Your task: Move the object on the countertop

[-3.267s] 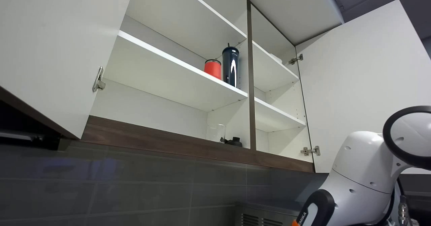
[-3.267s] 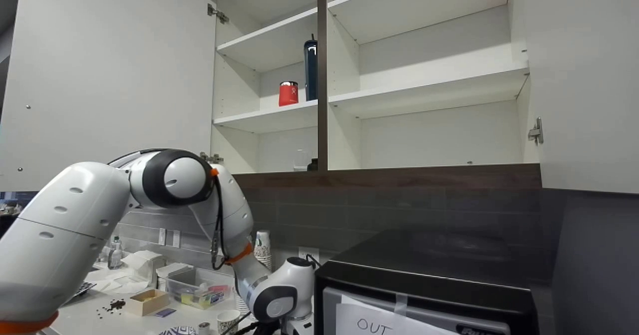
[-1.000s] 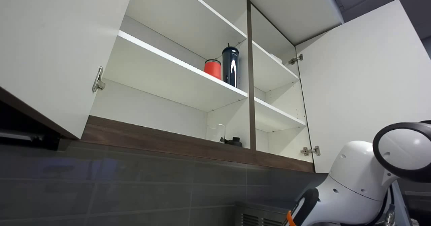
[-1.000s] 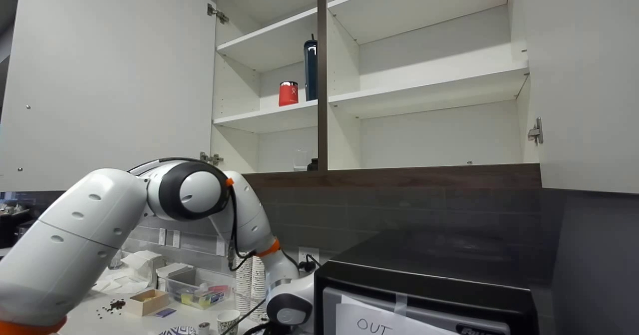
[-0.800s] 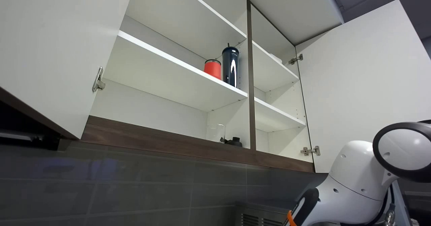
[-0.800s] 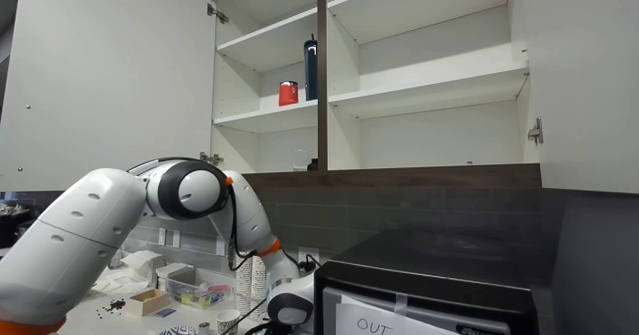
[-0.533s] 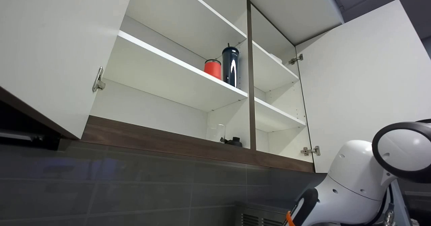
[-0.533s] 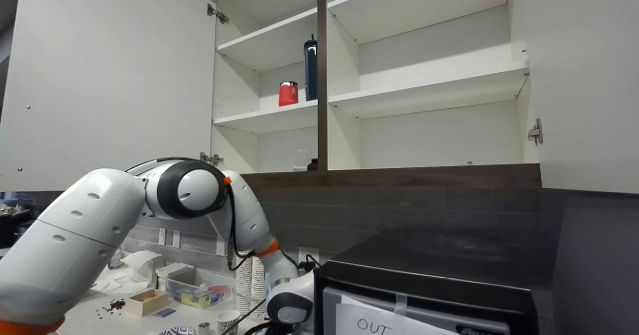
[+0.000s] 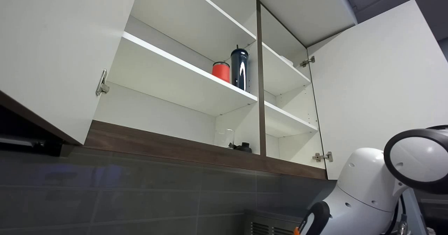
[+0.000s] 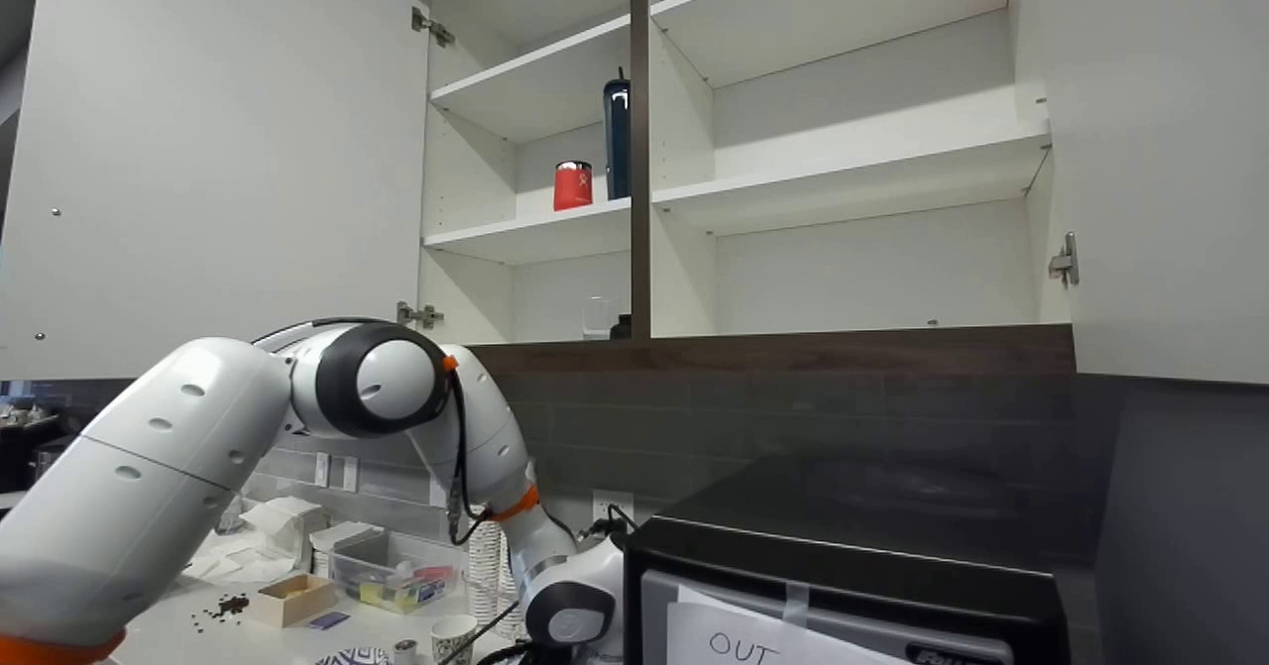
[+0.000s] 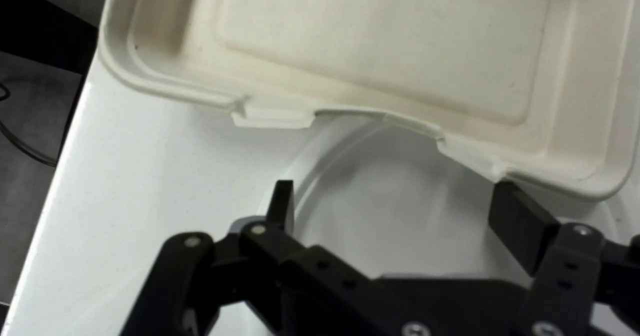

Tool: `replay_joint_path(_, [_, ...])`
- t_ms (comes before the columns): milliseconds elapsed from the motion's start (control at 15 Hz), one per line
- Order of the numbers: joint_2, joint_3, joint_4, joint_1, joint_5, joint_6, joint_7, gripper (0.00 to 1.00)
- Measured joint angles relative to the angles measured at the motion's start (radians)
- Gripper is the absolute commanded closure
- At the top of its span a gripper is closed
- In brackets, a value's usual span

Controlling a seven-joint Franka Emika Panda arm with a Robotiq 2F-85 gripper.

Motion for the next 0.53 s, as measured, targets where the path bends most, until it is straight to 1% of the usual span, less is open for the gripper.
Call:
replay_joint_path(267, [0.006, -0.004, 0.0, 0.008, -0.04, 0.0, 0.047, 0.0])
replay_joint_path(400, [0.008, 0.0, 0.001, 0.006, -0.041, -0.014, 0.046, 0.0])
replay_joint_path(533, [0.008, 0.016, 0.008, -0.008, -0.036, -0.052, 0.019, 0.0])
